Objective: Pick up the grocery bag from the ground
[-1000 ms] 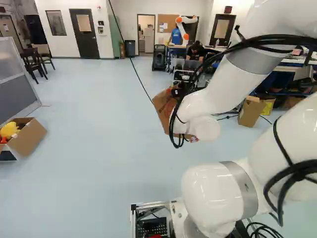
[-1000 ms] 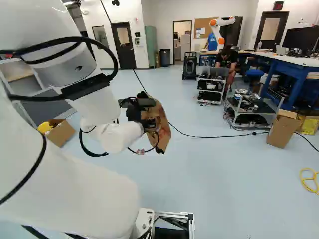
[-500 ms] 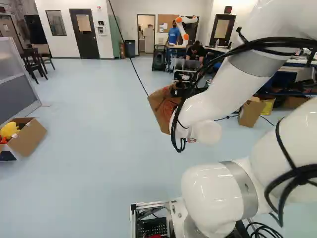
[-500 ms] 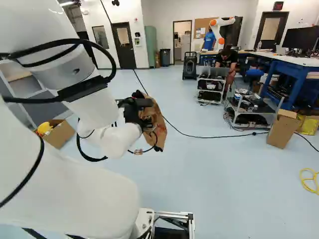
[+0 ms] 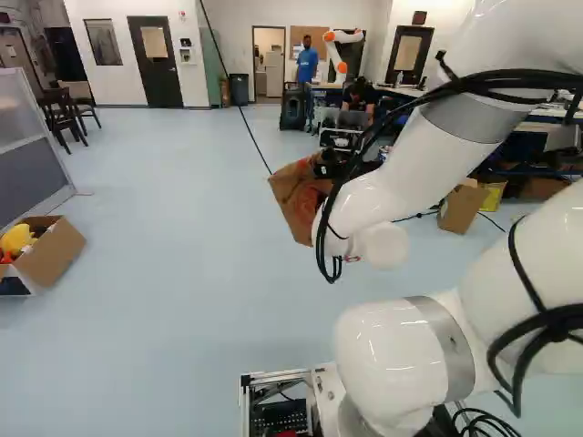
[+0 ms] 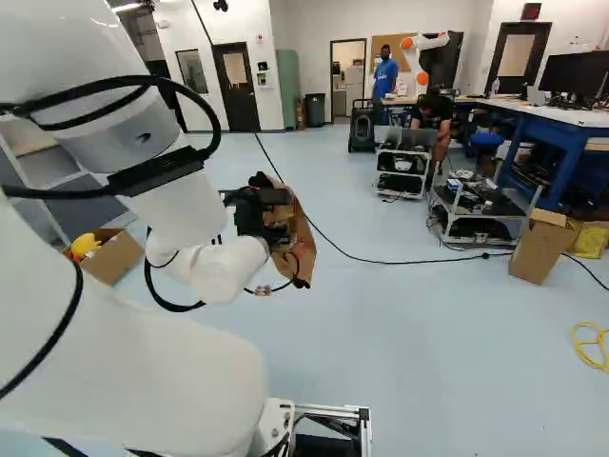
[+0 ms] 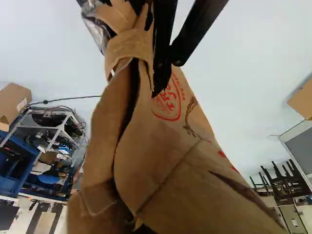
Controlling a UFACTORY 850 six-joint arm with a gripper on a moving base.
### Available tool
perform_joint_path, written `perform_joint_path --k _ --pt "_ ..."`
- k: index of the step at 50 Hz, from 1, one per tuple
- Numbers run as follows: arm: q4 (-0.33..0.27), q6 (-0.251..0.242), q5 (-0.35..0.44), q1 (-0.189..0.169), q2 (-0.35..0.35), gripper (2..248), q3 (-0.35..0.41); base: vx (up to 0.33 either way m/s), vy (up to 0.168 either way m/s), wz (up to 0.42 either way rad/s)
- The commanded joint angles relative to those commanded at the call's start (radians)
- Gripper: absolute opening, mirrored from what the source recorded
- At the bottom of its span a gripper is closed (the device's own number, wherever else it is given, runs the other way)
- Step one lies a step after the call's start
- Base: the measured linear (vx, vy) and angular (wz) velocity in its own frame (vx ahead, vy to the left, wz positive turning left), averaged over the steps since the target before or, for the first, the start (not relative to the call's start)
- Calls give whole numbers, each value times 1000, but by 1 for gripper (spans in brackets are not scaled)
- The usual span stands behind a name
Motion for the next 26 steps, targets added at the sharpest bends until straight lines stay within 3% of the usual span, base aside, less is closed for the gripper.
perform_joint_path --k 26 --pt "0 0 0 0 0 18 0 0 0 0"
